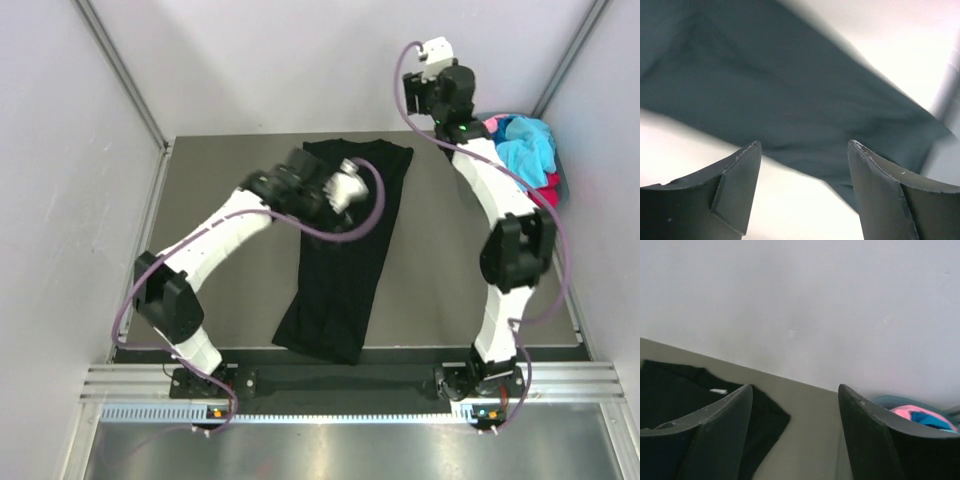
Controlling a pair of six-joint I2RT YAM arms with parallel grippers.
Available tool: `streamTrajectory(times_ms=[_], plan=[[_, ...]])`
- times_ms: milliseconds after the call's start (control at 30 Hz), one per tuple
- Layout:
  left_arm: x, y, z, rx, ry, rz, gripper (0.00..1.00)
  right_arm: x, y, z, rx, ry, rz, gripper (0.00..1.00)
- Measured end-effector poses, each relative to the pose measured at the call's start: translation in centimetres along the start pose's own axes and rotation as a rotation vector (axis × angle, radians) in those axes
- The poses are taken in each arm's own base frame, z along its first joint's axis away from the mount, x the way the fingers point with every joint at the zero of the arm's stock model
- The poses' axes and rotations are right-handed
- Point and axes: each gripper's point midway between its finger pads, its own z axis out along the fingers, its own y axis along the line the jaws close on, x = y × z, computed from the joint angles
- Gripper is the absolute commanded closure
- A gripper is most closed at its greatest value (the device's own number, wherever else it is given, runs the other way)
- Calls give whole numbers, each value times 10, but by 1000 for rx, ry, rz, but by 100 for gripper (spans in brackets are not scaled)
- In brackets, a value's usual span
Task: Fold and stack the t-shirts
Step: Fold the tshirt
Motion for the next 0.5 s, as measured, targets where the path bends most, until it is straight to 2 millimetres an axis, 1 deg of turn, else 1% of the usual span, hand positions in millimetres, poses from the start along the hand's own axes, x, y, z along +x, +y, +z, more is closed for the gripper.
streamTrajectory(times_ms=[33,67,100,133,167,200,267,300,367,400,433,500], plan=[[3,22,-5,-37,-28,-63,29,-5,0,-13,-20,3,27,32],[11,49,-11,-78,-60,-146,37,-7,2,-27,-51,13,56,32],[19,67,-15,-104,-83,-226,39,-3,8,-39,-85,36,82,33],[25,80,-17,-117,-106,-289,42,6,15,-48,-120,67,110,34],[28,89,-17,-122,-124,-346,52,21,25,-57,-158,111,135,34],[28,93,-15,-115,-141,-386,54,37,33,-63,-189,153,157,34],[26,103,-7,-83,-187,-475,54,82,54,-77,-257,265,212,34],[25,109,-2,-64,-207,-524,53,108,65,-86,-291,336,235,34],[30,122,13,-22,-222,-623,52,155,84,-106,-344,466,274,34],[35,130,21,-2,-222,-676,52,171,91,-116,-366,520,291,34],[41,140,28,11,-218,-726,51,182,96,-123,-383,558,306,34],[55,164,44,31,-215,-820,51,191,102,-132,-409,591,329,34]])
